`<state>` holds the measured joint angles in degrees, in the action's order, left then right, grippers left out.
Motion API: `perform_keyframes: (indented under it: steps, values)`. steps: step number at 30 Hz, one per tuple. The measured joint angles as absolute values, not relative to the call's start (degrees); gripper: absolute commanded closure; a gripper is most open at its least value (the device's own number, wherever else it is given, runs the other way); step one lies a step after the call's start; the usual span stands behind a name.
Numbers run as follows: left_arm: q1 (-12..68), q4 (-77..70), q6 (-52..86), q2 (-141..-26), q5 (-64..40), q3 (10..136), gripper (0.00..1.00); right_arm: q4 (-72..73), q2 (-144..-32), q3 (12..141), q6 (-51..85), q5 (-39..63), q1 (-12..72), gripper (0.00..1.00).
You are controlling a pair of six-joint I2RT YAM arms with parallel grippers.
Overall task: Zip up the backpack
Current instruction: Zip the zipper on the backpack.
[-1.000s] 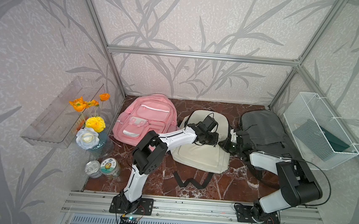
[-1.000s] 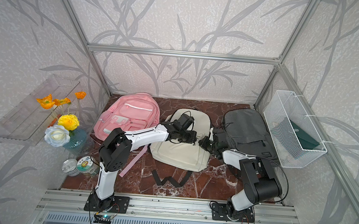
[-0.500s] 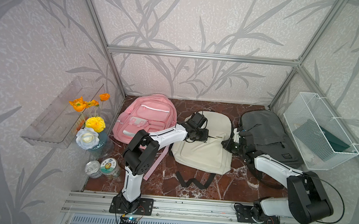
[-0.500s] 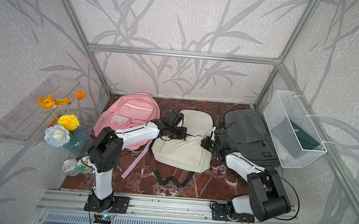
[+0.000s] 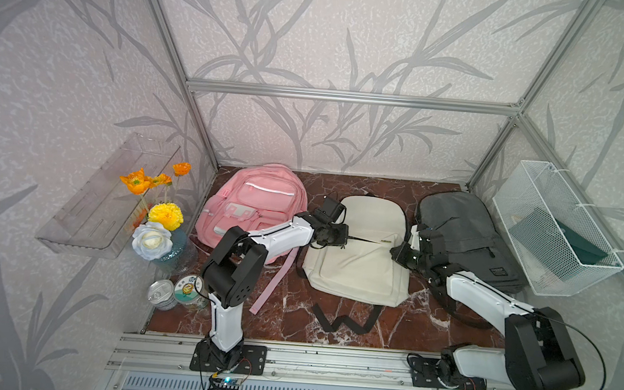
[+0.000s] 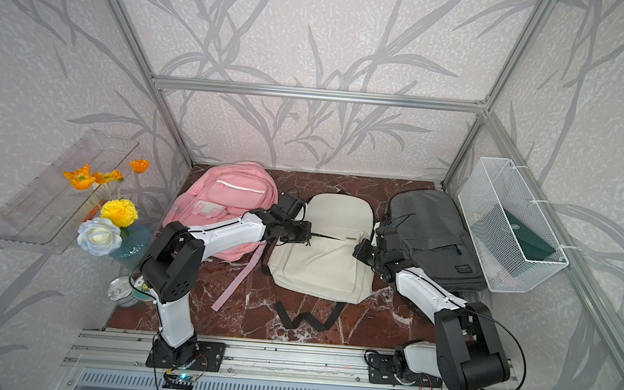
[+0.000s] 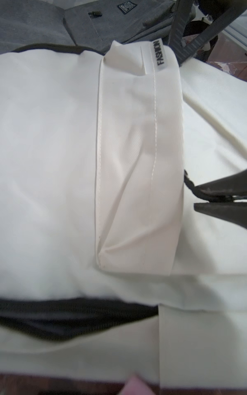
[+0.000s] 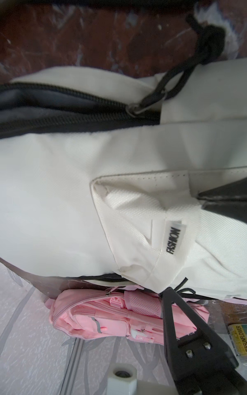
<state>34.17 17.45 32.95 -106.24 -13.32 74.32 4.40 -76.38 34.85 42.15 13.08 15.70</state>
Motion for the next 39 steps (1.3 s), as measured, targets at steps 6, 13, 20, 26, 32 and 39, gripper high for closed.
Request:
perform_keyframes:
  steps: [6,13,20,26,32,39]
  values:
    - [33.9,16.9,33.0,-105.3,-13.5,73.3,1.00,4.3,-76.4,34.9,42.2,13.5,15.6,1.00]
    - [31.5,17.6,32.9,-102.2,-11.2,68.6,1.00,2.1,-74.8,34.9,41.9,12.3,15.6,1.00]
    - [28.0,17.7,32.7,-99.1,-11.9,66.9,1.00,2.4,-74.8,34.9,41.9,14.4,16.6,1.00]
    - [27.3,19.0,31.9,-100.3,-12.4,68.3,1.00,2.5,-74.7,34.9,41.9,15.1,17.0,1.00]
    - [27.4,21.2,30.8,-106.5,-12.4,75.9,0.97,-2.5,-70.8,34.9,42.0,12.5,18.3,0.71]
    - [26.9,23.0,28.9,-111.3,-11.9,82.4,0.78,-11.1,-63.2,35.8,39.2,6.0,14.3,0.56]
